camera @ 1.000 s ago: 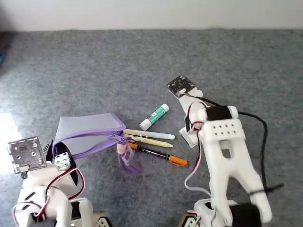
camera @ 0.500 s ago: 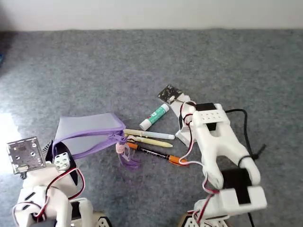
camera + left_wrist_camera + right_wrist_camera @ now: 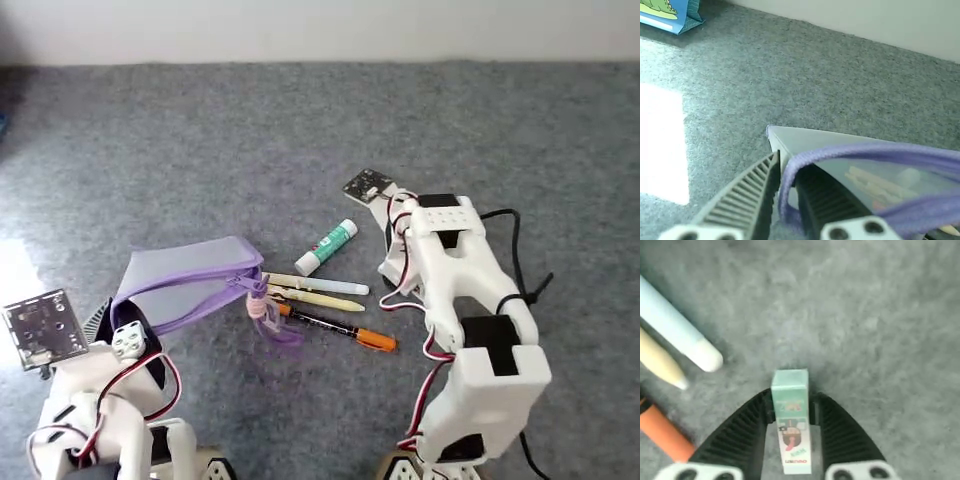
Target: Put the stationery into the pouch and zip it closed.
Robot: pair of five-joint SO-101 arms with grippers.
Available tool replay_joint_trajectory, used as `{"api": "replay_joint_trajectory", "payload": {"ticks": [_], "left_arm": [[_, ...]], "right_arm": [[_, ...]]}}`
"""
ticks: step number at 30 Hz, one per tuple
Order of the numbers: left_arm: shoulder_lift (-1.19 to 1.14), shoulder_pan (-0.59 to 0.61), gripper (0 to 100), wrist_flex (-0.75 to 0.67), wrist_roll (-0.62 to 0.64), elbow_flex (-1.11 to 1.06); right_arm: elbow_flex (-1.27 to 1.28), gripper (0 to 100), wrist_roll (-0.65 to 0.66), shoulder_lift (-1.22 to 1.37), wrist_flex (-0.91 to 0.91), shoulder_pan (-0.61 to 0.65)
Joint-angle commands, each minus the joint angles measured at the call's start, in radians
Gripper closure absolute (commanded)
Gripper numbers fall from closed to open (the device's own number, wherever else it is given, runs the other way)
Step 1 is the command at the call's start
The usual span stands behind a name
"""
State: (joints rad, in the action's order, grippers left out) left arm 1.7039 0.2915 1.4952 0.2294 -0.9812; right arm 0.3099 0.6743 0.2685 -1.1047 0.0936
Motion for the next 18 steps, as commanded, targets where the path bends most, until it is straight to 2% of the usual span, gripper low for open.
{"api": "replay_joint_trajectory", "payload": {"ticks": [1,6,18], "left_arm": [[-0.011,0.000,99,0.000,0.015,0.013],[-0.018,0.002,99,0.020,0.017,0.042],[-0.046,0.005,99,0.066,0.017,0.059]], "right_arm": [[-0.020,99.0,0.008,-0.087,-0.088,-0.024],[-0.018,99.1,0.002,-0.252,-0.249,-0.045],[-0.018,99.1,-0.282,-0.725,-0.565,-0.015]]}}
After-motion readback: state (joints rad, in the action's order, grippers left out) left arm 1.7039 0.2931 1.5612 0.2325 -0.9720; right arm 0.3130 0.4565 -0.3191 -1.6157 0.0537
